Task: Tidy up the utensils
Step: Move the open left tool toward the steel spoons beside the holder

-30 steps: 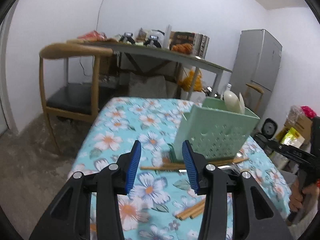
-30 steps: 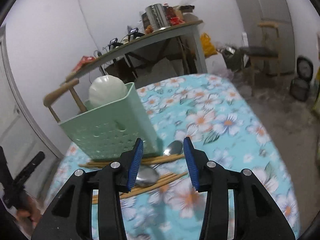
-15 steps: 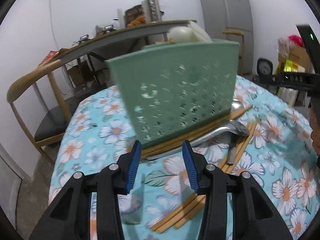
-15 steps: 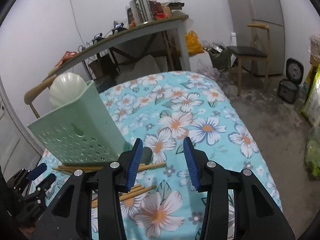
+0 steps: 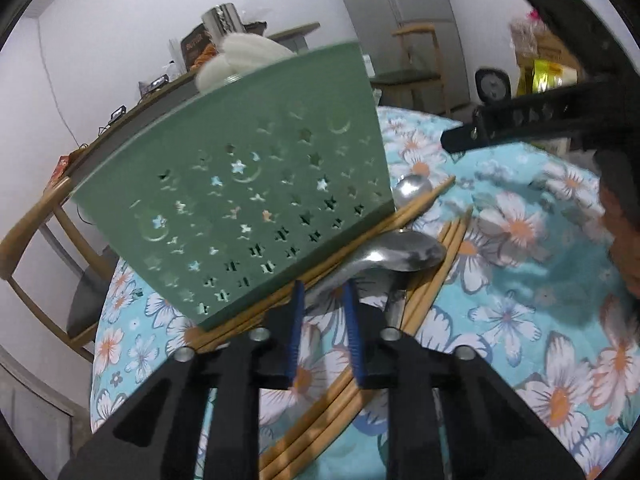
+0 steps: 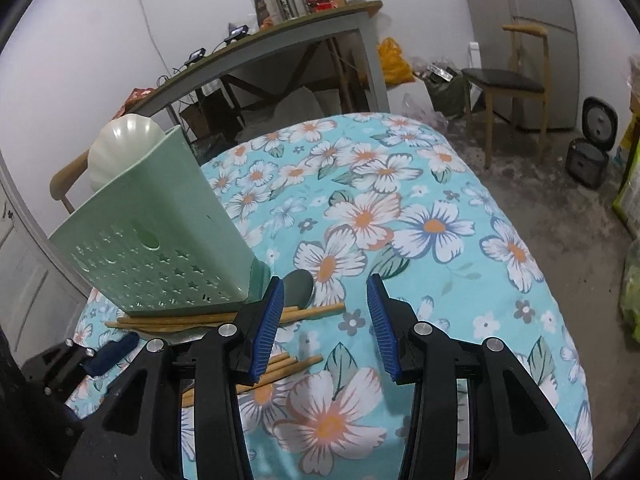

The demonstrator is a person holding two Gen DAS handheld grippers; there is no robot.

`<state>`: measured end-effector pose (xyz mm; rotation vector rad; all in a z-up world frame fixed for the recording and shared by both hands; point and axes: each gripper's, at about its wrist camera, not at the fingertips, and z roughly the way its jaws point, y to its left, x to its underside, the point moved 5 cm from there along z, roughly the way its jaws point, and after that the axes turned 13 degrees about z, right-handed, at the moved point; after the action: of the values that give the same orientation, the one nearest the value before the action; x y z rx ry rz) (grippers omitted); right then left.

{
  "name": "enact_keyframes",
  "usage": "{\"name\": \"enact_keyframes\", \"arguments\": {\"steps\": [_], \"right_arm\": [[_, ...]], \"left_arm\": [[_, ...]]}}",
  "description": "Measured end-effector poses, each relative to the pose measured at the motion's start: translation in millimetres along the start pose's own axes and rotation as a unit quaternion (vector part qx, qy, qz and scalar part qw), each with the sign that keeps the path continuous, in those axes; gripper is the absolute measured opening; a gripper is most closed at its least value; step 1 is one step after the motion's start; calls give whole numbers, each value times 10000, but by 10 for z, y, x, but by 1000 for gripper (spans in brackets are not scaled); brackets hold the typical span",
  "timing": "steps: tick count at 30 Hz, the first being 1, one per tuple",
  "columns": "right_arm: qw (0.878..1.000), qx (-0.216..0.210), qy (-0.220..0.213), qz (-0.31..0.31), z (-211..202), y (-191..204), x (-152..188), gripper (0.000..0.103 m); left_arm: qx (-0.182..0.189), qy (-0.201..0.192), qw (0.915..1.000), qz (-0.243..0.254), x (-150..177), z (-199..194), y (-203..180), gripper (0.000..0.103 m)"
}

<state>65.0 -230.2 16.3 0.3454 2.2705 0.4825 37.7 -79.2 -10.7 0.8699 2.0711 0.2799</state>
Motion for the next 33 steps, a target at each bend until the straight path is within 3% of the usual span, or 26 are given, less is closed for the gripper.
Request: {"name": "enact_keyframes", "arguments": {"steps": [11, 24, 33], "right_arm": [[9994, -180, -81, 284, -136, 18, -21, 43], [9994, -104, -148, 292, -204, -42, -1, 44], [9998, -21, -102, 195, -164, 0, 31, 44]], "left_arm": [[37, 111, 9998, 176, -260, 220, -172, 11], [-685, 333, 9926, 950, -411, 361, -440, 16], [-865, 422, 9910, 925, -389, 401, -415, 12]]}}
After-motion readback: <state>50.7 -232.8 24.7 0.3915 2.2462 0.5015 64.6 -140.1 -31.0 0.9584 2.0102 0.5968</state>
